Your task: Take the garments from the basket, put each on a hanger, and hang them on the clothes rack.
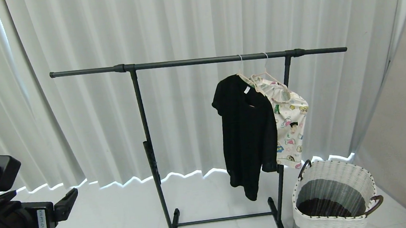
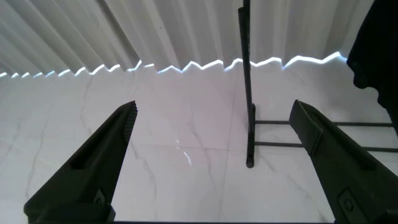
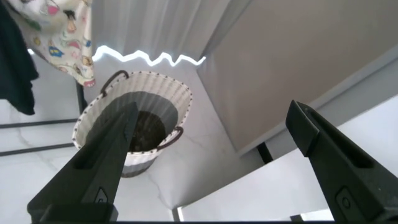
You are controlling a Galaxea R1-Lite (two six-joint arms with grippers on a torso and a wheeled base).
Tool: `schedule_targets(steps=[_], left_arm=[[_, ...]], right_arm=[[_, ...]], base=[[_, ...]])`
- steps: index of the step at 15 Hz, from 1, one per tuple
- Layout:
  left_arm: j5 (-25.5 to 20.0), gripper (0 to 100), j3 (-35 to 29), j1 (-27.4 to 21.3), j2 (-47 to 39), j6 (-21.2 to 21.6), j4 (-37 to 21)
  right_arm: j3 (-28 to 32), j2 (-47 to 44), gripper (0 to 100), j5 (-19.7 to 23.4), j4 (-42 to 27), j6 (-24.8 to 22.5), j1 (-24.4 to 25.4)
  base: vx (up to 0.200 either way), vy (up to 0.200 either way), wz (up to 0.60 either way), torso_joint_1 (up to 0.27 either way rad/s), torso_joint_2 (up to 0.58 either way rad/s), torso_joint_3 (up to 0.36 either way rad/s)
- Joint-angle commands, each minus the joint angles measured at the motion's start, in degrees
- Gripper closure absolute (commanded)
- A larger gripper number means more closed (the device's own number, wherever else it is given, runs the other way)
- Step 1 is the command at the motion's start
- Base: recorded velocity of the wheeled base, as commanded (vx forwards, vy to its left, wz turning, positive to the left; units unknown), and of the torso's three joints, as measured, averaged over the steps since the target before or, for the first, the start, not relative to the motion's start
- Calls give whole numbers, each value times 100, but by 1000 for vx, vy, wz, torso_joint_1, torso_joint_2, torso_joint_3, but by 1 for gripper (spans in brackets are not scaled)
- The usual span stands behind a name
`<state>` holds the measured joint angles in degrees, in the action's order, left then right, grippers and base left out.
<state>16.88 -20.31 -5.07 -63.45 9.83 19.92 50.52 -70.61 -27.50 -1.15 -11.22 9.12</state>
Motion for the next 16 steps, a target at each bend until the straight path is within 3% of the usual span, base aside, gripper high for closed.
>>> schedule_targets(steps=[1, 5, 10, 14, 16], left_arm=[[8, 0, 9, 6, 26, 2, 3], [8, 0, 9, 6, 35, 11, 3], [8, 0, 282, 24, 492, 19, -6], [17, 0, 844, 261, 1291, 213, -14], [272, 0, 1240, 463, 2091, 327, -50]], right_arm=[[2, 30, 0, -1, 0, -3, -15], [-7, 100, 0, -1, 0, -3, -68], [-227, 487, 0, 26, -8, 5, -525], [-851, 1409, 0, 61, -8, 5, -938], [-1501, 2262, 0, 157, -8, 32, -1096]], base=[[0, 0, 0, -222, 510, 286], [0, 0, 0, -210, 496, 281], [0, 0, 0, -188, 481, 289], [0, 0, 0, -71, 168, 105], [0, 0, 0, 0, 0, 0]])
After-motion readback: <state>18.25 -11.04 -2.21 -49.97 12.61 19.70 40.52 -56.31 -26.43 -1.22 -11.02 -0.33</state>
